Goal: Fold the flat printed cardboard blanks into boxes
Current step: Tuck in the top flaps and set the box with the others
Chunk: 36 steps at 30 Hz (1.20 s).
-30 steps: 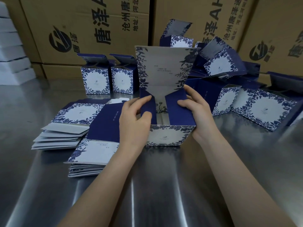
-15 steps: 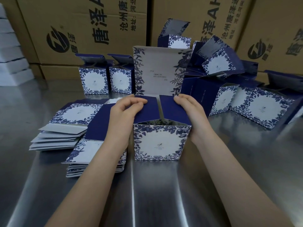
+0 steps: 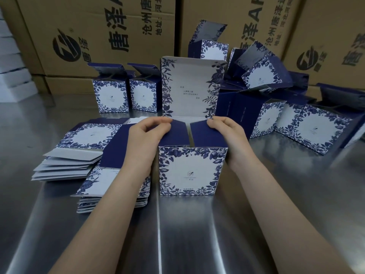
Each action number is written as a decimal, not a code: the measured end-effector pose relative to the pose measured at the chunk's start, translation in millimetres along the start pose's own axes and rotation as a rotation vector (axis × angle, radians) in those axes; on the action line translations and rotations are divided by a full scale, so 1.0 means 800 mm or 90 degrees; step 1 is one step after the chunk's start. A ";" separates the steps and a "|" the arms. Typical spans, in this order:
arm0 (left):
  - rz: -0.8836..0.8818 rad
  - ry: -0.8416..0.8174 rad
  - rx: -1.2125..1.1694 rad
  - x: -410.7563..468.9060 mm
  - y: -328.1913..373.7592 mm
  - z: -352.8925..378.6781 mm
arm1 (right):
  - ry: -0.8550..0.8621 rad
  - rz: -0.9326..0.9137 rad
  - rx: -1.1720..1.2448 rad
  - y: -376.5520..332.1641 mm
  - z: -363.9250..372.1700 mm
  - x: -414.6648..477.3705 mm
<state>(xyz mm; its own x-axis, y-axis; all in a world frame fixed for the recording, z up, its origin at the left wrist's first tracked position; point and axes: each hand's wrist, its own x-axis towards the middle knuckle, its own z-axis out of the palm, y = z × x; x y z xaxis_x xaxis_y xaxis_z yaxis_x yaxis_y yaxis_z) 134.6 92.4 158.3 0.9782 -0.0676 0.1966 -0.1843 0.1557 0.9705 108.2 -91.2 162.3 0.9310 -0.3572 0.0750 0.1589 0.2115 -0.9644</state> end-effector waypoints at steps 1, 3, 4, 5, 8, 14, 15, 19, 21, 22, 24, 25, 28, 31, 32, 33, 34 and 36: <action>-0.001 0.003 0.002 0.000 0.000 -0.001 | 0.004 0.002 -0.003 0.000 0.000 0.000; -0.001 0.012 0.015 0.000 0.001 -0.001 | 0.025 -0.004 -0.022 -0.001 0.002 0.000; 0.000 0.019 0.028 0.000 0.002 -0.001 | 0.035 -0.010 -0.032 -0.001 0.003 0.001; 0.003 0.025 0.040 0.000 0.003 0.000 | 0.041 -0.017 -0.037 -0.001 0.004 0.001; 0.010 0.032 0.059 0.001 0.004 0.002 | 0.020 -0.016 -0.029 0.000 0.000 0.001; 0.016 -0.029 0.059 -0.001 0.001 -0.008 | -0.098 -0.046 -0.105 0.003 -0.014 -0.002; 0.009 -0.052 0.058 -0.002 0.002 -0.009 | -0.120 -0.039 -0.119 0.003 -0.016 -0.003; -0.024 -0.088 0.051 -0.003 0.005 -0.008 | -0.120 -0.032 -0.130 0.003 -0.018 -0.001; -0.020 -0.080 0.051 -0.003 0.005 -0.006 | -0.072 -0.034 -0.130 0.003 -0.016 0.002; -0.018 -0.075 0.051 -0.003 0.005 -0.005 | -0.059 -0.033 -0.129 0.003 -0.015 0.003; -0.016 -0.064 0.048 -0.002 0.003 -0.003 | -0.056 -0.034 -0.110 0.003 -0.015 0.003; -0.017 -0.060 0.045 -0.003 0.002 -0.003 | -0.056 -0.036 -0.096 0.004 -0.014 0.002; -0.017 -0.045 0.029 -0.005 -0.001 0.000 | -0.020 -0.075 -0.069 0.004 -0.012 -0.001; -0.007 0.001 -0.008 -0.006 -0.003 0.003 | -0.019 -0.136 -0.080 0.003 -0.009 -0.003; -0.003 0.012 -0.014 -0.005 -0.004 0.003 | -0.034 -0.144 -0.090 0.003 -0.007 -0.004; -0.001 0.016 -0.016 -0.003 -0.006 0.002 | -0.050 -0.142 -0.097 0.003 -0.007 -0.004; -0.004 0.014 -0.026 -0.001 -0.007 0.001 | -0.064 -0.126 -0.099 0.003 -0.007 -0.004; -0.023 -0.004 -0.072 0.002 -0.008 0.001 | -0.084 -0.073 -0.086 0.003 -0.007 -0.002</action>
<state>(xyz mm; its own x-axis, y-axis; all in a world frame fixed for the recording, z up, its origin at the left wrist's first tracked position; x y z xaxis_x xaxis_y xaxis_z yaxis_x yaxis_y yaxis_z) 137.0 90.3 152.9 0.9833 -0.0808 0.1633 -0.1369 0.2634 0.9549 105.2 -94.7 158.2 0.9458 -0.2481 0.2094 0.2284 0.0500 -0.9723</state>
